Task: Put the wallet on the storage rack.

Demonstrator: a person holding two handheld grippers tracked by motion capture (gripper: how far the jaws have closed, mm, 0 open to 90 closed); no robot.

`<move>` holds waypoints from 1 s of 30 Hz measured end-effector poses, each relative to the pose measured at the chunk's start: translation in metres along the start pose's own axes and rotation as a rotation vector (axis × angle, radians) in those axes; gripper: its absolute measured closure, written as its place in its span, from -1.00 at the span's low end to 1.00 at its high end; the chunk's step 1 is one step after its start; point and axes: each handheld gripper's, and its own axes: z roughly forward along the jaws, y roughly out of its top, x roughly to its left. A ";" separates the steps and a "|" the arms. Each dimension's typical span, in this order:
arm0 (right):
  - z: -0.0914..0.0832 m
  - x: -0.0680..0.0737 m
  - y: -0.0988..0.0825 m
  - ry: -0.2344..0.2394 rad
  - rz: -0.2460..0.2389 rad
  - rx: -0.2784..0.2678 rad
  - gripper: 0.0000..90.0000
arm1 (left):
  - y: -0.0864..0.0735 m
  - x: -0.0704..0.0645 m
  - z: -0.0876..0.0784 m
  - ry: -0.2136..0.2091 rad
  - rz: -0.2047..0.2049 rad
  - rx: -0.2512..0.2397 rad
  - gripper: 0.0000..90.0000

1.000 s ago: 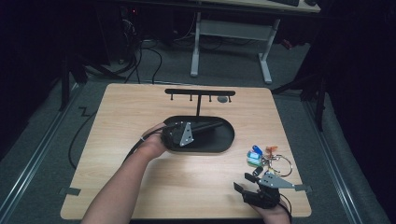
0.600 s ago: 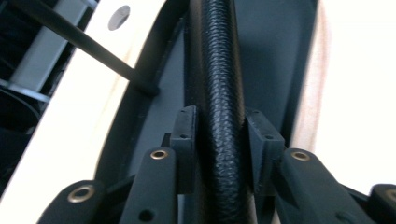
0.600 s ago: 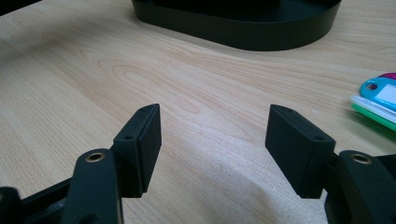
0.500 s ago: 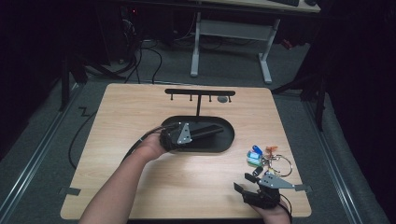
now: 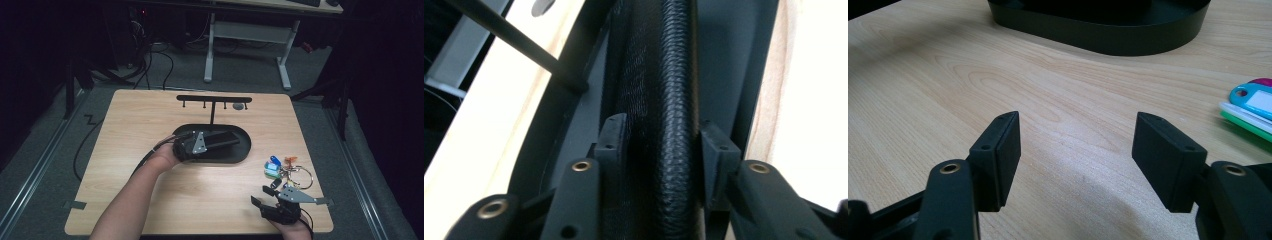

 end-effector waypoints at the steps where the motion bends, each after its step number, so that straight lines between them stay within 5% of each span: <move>1: 0.000 0.000 0.000 0.000 -0.002 0.001 -0.19 | -0.001 0.000 0.002 -0.002 -0.012 0.011 0.28; 10: 0.001 -0.001 0.000 0.000 -0.004 0.005 -0.19 | -0.001 -0.001 0.001 -0.035 -0.036 0.030 0.06; 13: 0.001 0.000 0.000 0.001 -0.009 0.002 -0.19 | 0.001 -0.001 -0.004 -0.047 -0.042 0.001 0.03; 22: 0.000 0.000 0.001 -0.002 -0.006 -0.001 -0.19 | 0.004 -0.005 -0.022 -0.010 -0.083 -0.051 0.04; 30: 0.001 0.001 0.002 -0.001 -0.014 -0.002 -0.19 | -0.017 -0.019 -0.044 0.028 -0.150 -0.071 0.05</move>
